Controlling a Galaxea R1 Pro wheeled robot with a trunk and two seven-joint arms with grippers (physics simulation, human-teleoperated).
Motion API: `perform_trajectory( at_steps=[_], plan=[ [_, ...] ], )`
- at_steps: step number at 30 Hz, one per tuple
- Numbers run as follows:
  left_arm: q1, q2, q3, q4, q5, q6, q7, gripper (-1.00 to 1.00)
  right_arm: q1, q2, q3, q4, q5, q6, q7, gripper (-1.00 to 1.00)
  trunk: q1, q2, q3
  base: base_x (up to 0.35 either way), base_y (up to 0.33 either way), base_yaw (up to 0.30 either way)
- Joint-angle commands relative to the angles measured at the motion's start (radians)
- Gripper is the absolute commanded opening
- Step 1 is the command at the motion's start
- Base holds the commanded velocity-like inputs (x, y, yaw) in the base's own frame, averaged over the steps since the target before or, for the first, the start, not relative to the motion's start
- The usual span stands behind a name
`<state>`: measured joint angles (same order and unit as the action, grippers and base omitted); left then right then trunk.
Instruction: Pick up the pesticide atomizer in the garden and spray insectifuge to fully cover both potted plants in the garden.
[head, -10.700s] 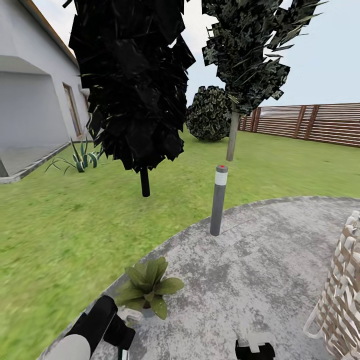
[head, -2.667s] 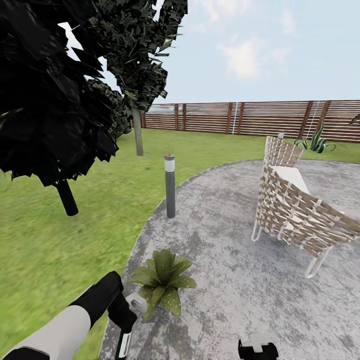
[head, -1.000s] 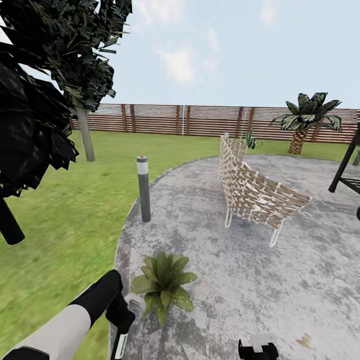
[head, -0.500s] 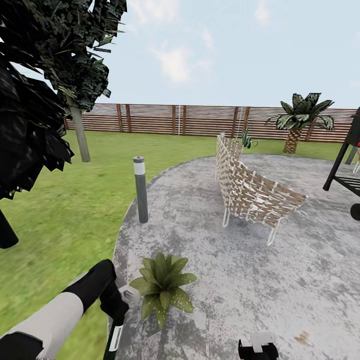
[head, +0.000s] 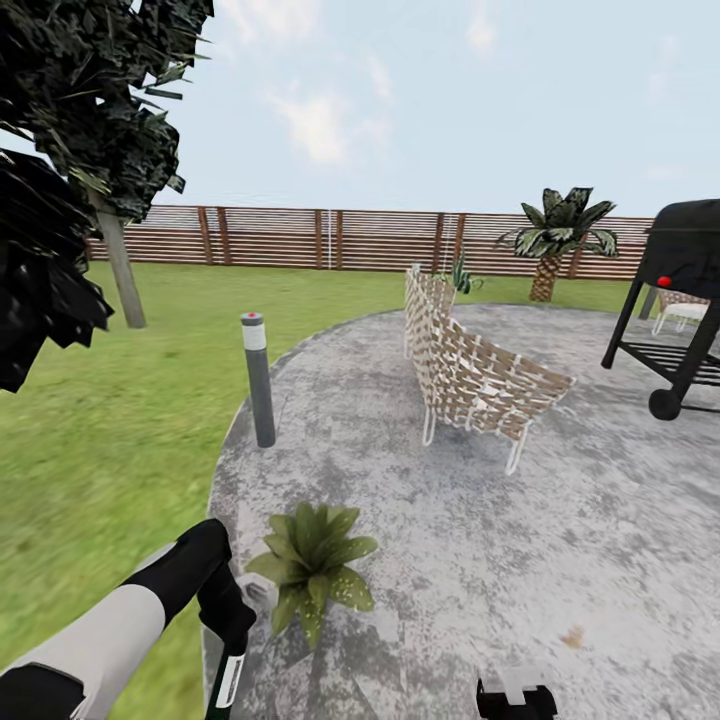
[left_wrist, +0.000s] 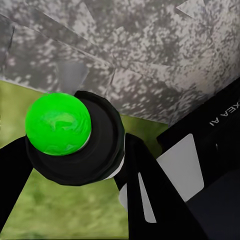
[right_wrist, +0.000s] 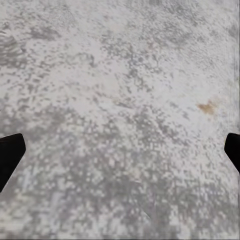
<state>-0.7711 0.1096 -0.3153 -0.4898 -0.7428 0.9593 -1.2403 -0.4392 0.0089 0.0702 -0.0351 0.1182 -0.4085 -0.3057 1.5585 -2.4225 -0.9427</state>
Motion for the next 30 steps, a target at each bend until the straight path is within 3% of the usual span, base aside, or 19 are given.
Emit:
perform_trajectory(
  at_steps=[1,8,16,23,30],
  plan=[
    [0.0,0.002,-0.003,-0.003,-0.007,0.007,-0.01,-1.0,-0.001,0.0,0.006,0.002,0.008,0.002,-0.01,1.0,-0.001,0.0,-0.001,-0.23,0.231,-0.291],
    [0.001,0.002,-0.003,-0.003,-0.007,0.007,-0.01,-1.0,-0.001,0.0,0.006,0.002,0.008,0.002,-0.01,1.0,-0.001,0.0,-0.001,-0.199,0.245,-0.291],
    [-0.003,0.002,-0.004,-0.003,-0.007,0.01,-0.01,-1.0,-0.001,0.0,0.006,0.002,0.008,0.002,-0.01,1.0,-0.001,0.0,-0.001,0.042,0.297,-0.283],
    [0.001,0.001,-0.004,-0.003,-0.008,0.009,-0.008,-1.0,-0.001,0.0,0.006,0.002,0.008,-0.001,-0.01,1.0,-0.001,0.0,-0.001,0.032,0.302,-0.041],
    [0.007,-0.003,-0.004,-0.003,-0.053,0.01,-0.008,-1.0,-0.001,-0.012,0.006,0.001,0.008,-0.001,-0.01,1.0,-0.001,0.0,-0.001,-0.139,0.271,-0.001]
  ],
)
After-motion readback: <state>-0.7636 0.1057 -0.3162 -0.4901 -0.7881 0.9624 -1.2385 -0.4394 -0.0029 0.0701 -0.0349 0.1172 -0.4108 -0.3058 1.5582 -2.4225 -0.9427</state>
